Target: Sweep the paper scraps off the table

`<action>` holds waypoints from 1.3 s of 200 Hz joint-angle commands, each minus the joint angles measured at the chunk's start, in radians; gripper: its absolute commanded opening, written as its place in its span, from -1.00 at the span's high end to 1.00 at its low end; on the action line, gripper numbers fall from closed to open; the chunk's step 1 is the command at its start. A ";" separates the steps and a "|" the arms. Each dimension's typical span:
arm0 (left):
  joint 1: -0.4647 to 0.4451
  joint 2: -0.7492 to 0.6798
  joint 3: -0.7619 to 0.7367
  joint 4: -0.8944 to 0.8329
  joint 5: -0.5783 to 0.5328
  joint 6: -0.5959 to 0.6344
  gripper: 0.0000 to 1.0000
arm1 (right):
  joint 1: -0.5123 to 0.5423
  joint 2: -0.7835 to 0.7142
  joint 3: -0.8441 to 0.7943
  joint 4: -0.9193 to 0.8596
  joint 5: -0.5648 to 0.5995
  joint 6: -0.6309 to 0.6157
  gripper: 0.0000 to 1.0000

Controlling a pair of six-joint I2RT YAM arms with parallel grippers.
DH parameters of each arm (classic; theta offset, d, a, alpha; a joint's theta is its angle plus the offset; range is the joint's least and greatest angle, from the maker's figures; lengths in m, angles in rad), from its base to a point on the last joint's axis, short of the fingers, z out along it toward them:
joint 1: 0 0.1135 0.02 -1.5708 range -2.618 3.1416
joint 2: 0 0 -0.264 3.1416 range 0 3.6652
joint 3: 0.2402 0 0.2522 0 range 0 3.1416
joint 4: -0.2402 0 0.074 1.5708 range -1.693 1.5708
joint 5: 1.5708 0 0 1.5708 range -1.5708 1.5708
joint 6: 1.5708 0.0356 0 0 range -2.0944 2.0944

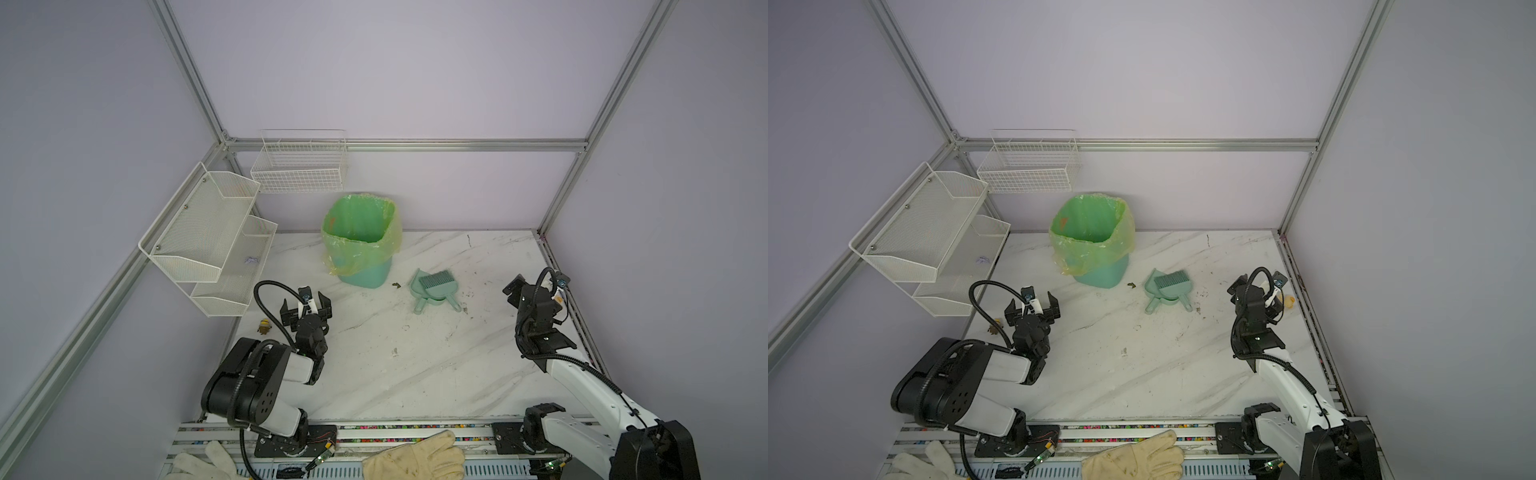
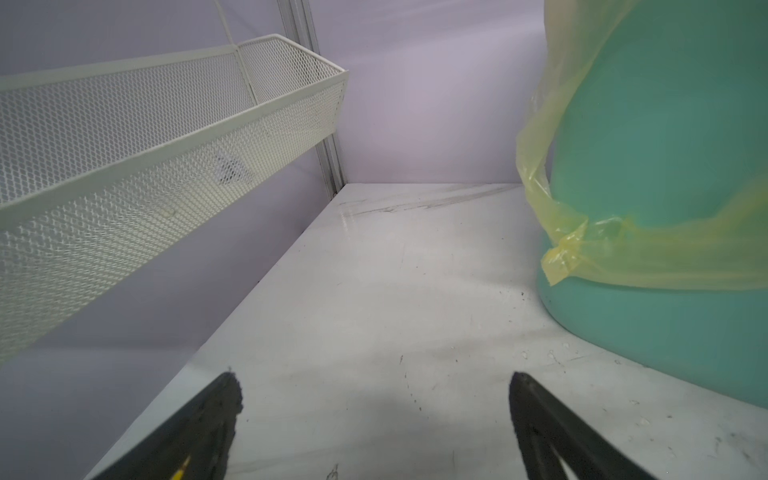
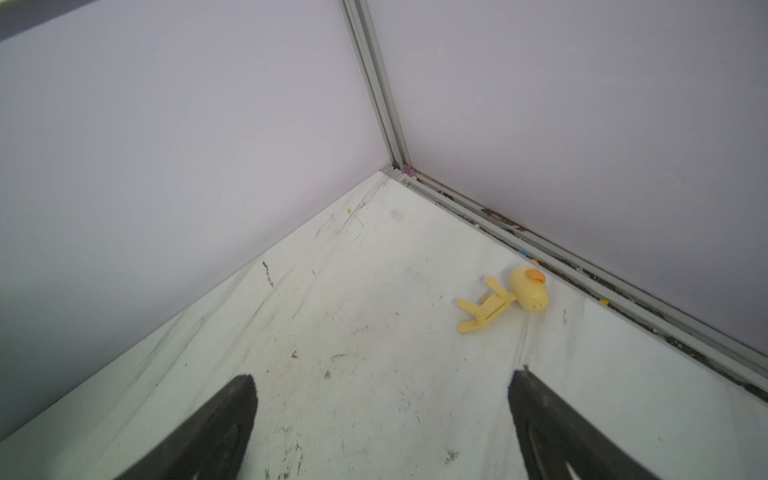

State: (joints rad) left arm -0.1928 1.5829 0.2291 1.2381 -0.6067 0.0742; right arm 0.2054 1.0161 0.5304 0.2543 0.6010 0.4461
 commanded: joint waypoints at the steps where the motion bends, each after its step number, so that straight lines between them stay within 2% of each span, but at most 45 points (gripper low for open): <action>1: 0.006 0.029 -0.037 0.209 0.047 0.050 -0.99 | -0.004 0.014 -0.041 0.161 0.090 -0.073 -0.95; 33: 0.021 0.019 -0.017 0.154 0.063 0.035 -0.99 | -0.003 0.100 -0.096 0.422 0.143 -0.150 -0.95; 59: 0.081 0.012 0.037 -0.026 0.152 -0.035 -0.99 | -0.003 0.241 -0.080 0.531 0.138 -0.181 -0.95; 88: 0.113 -0.001 0.100 -0.170 0.169 -0.068 -0.99 | -0.004 0.372 -0.082 0.666 0.130 -0.200 -0.95; 117: 0.121 0.012 0.105 -0.158 0.185 -0.068 -0.99 | -0.004 0.495 -0.087 0.798 0.146 -0.255 -0.95; 141: 0.136 0.006 0.125 -0.211 0.200 -0.084 -0.99 | -0.006 0.610 -0.082 0.944 0.197 -0.323 -0.95; 149: 0.143 0.002 0.128 -0.219 0.207 -0.089 -0.99 | -0.012 0.635 -0.084 0.997 0.168 -0.337 -0.95; 160: 0.144 0.003 0.130 -0.221 0.209 -0.092 -0.99 | -0.017 0.676 -0.065 0.983 0.160 -0.327 -0.95; 172: 0.144 0.003 0.129 -0.221 0.210 -0.092 -0.99 | -0.017 0.702 -0.055 1.042 0.147 -0.399 -0.95; 185: 0.144 0.002 0.129 -0.222 0.211 -0.093 -0.99 | -0.018 0.692 -0.050 0.985 0.066 -0.376 -0.95; 214: 0.145 0.002 0.130 -0.222 0.212 -0.093 -0.99 | -0.019 0.748 -0.036 1.054 -0.130 -0.489 -0.95; 226: 0.146 0.003 0.129 -0.223 0.213 -0.093 -0.99 | -0.040 0.732 -0.038 1.003 -0.171 -0.442 -0.95; 236: 0.148 0.003 0.131 -0.224 0.218 -0.094 -0.99 | -0.055 0.770 -0.077 1.100 -0.180 -0.428 -0.95; 243: 0.150 0.002 0.131 -0.226 0.219 -0.095 -0.99 | -0.056 0.797 -0.095 1.221 -0.179 -0.487 -0.95; 254: 0.154 0.002 0.131 -0.229 0.224 -0.097 -0.99 | -0.055 0.763 -0.074 1.098 -0.198 -0.433 -0.95; 260: 0.153 0.001 0.133 -0.230 0.224 -0.097 -0.99 | -0.061 0.770 -0.072 1.104 -0.205 -0.435 -0.95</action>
State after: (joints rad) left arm -0.0513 1.6070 0.2962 0.9813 -0.3962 -0.0074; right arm 0.1608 1.7813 0.4618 1.2984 0.4717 0.0189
